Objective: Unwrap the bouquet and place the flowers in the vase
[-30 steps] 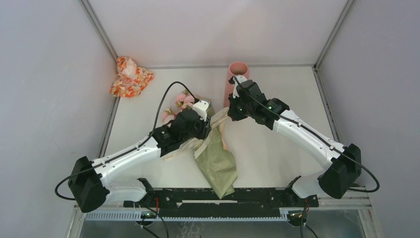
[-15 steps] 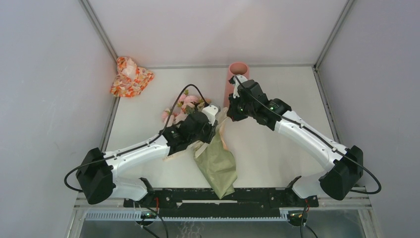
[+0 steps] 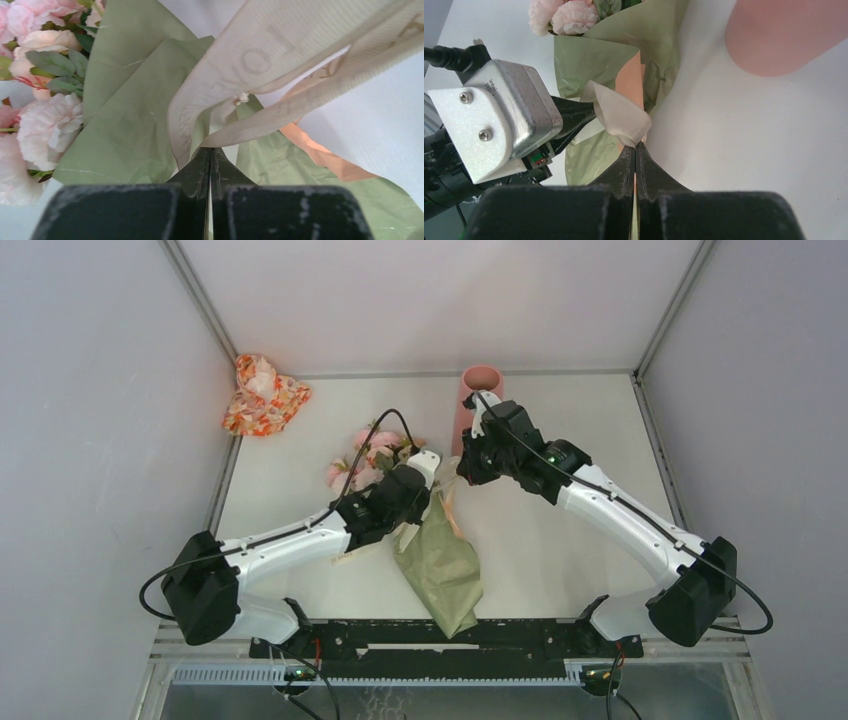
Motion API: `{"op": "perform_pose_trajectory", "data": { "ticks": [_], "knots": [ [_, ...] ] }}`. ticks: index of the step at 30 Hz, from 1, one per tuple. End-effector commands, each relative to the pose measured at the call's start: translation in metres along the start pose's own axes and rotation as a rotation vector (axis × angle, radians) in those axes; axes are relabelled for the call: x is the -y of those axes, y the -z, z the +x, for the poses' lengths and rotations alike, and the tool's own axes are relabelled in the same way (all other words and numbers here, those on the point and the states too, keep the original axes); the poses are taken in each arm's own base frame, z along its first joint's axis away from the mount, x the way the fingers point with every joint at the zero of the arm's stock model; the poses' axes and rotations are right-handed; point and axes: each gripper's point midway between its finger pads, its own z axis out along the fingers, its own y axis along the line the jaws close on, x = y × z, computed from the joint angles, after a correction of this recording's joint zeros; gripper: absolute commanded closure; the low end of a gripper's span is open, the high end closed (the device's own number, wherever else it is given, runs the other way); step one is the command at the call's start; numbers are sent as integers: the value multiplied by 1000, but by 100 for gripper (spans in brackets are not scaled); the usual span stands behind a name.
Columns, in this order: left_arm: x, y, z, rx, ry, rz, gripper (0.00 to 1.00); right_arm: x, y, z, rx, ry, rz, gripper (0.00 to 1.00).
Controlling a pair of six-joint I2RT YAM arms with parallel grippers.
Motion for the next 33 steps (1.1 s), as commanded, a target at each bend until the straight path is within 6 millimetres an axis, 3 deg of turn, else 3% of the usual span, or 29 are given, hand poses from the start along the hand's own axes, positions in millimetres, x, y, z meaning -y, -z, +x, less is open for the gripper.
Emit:
{"op": "perform_pose_trajectory", "data": {
  "ticks": [1, 5, 9, 12, 17, 20, 23, 26, 30, 33],
  "knots": [
    [-19, 9, -32, 116, 64, -116, 100, -8, 15, -21, 88, -16, -25, 98],
    [-45, 25, -35, 160, 144, -189, 100, -3, 14, -18, 80, -19, -2, 98],
    [-89, 41, -26, 189, 288, -280, 100, 9, 12, -16, 76, -29, 62, 94],
    [-114, 60, -24, 214, 372, -333, 100, 21, 11, -10, 72, -62, 114, 70],
    [-142, 96, -26, 257, 476, -437, 100, 34, 2, 5, 29, -100, 141, 58],
    [-122, 101, -39, 268, 453, -297, 100, 32, -4, 12, 12, -100, 118, 55],
    [-78, 92, -51, 253, 392, -43, 97, 27, -11, 23, -12, -105, 86, 55],
    [-26, 80, -50, 215, 284, 154, 88, 33, -12, 30, -18, -126, 104, 55],
    [25, 61, -43, 131, 71, 208, 69, 44, -1, 26, 28, -177, 114, 55],
    [42, 36, -25, 3, -15, 183, 69, 55, 13, 18, 78, -210, 123, 53]
  ]
}}
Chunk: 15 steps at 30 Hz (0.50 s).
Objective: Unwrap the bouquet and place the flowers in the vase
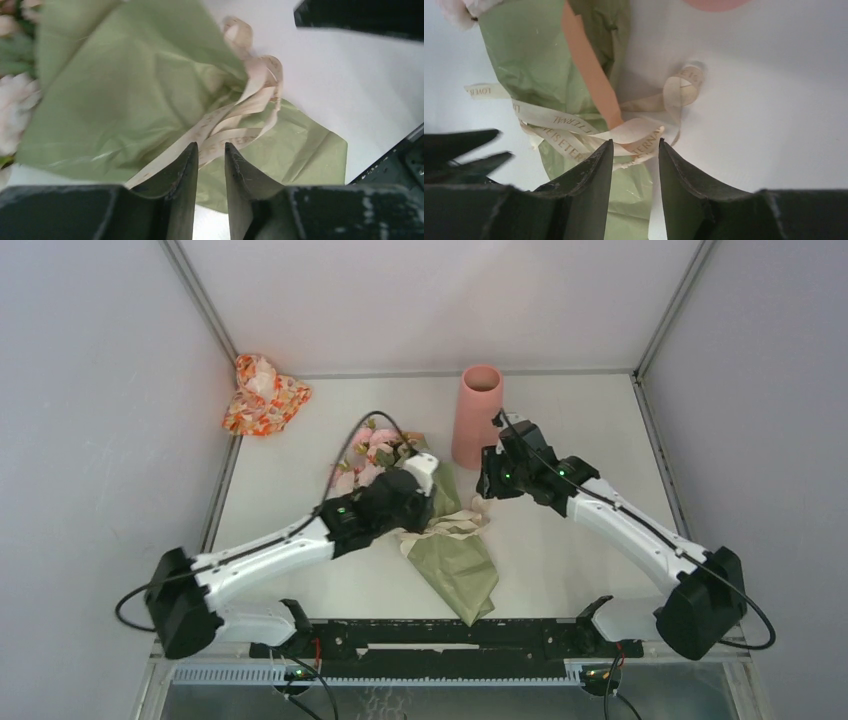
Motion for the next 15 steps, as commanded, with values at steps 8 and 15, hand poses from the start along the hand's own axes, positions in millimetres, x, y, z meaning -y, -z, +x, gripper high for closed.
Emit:
{"op": "perform_pose_trajectory", "data": {
  "ticks": [8, 15],
  "knots": [
    [43, -43, 38, -194, -203, 21, 64, 15, 36, -31, 149, -87, -45, 52],
    [21, -56, 61, -240, -201, -102, 58, 12, 31, -29, 138, -92, -65, 52]
  ]
}}
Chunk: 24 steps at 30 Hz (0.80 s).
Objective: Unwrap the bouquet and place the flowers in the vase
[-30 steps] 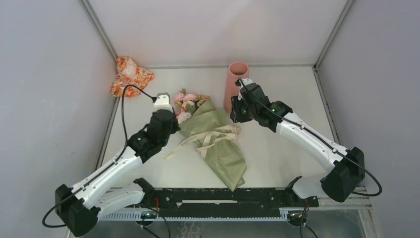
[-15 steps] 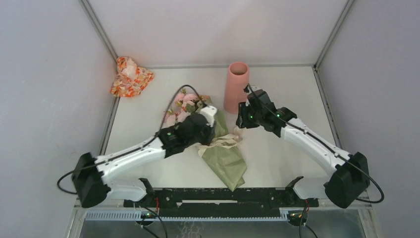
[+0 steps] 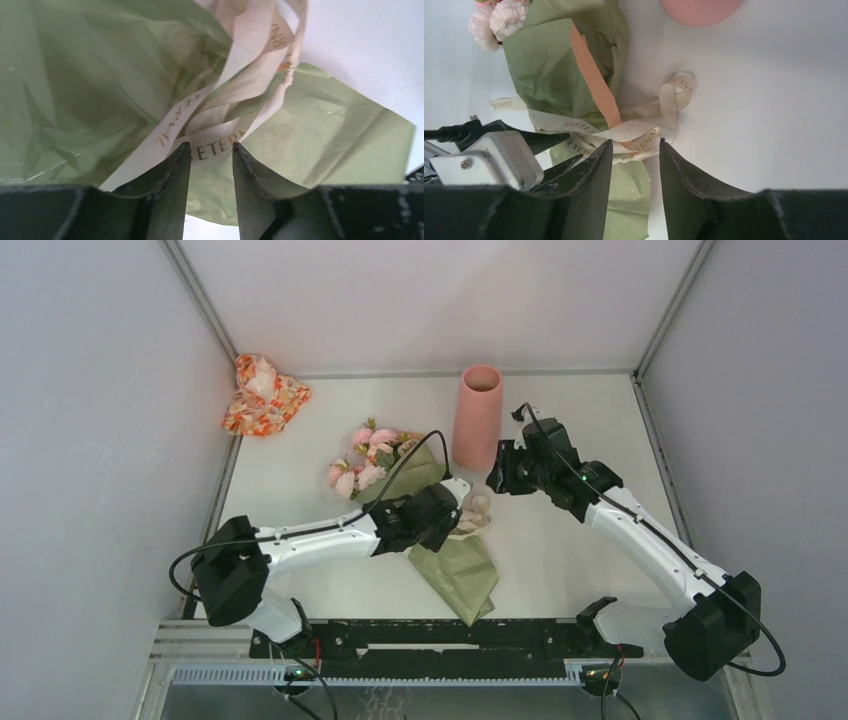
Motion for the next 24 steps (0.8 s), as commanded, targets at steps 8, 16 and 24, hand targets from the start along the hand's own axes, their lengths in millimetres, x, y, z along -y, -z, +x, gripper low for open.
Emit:
{"op": "perform_pose_trajectory", "data": {
  "ticks": [8, 16, 24],
  "knots": [
    [-46, -20, -7, 26, 33, -281, 56, -16, -1, -11, 28, -18, -82, 53],
    [-54, -17, 15, 4, 120, -322, 100, -27, -17, 18, -82, 32, -108, 54],
    [-92, 62, 11, 117, 261, -445, 100, -40, -54, 56, -199, 83, -108, 53]
  ]
}}
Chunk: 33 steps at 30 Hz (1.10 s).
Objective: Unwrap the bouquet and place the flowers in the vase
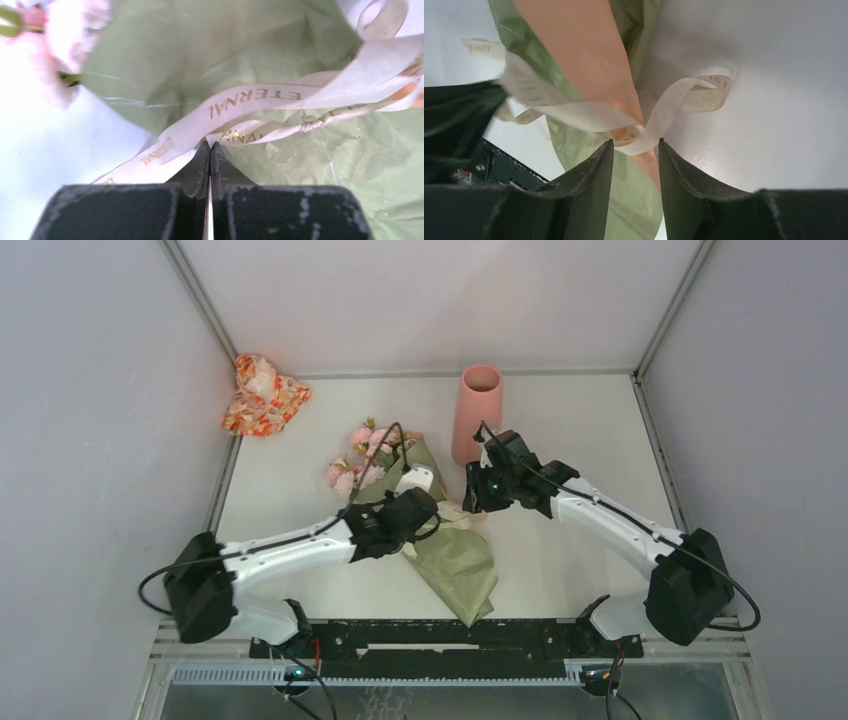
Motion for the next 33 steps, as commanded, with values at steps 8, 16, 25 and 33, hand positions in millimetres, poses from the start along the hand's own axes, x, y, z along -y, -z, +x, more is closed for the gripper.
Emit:
{"op": "perform_pose_trajectory", "data": {
  "ticks": [8, 16, 25, 33],
  "knots": [
    [-85, 66, -8, 92, 270, -231, 100, -14, -36, 2, -33, 34, -22, 53],
    [-99, 101, -32, 180, 393, -156, 100, -45, -38, -3, 0, 155, -6, 50],
    [-109, 177, -105, 389, 521, 50, 98, -73, -36, -16, 86, 315, 75, 44],
    [-128, 240, -152, 570, 572, 152, 91, -89, -38, -35, 136, 351, 66, 44]
  ]
}}
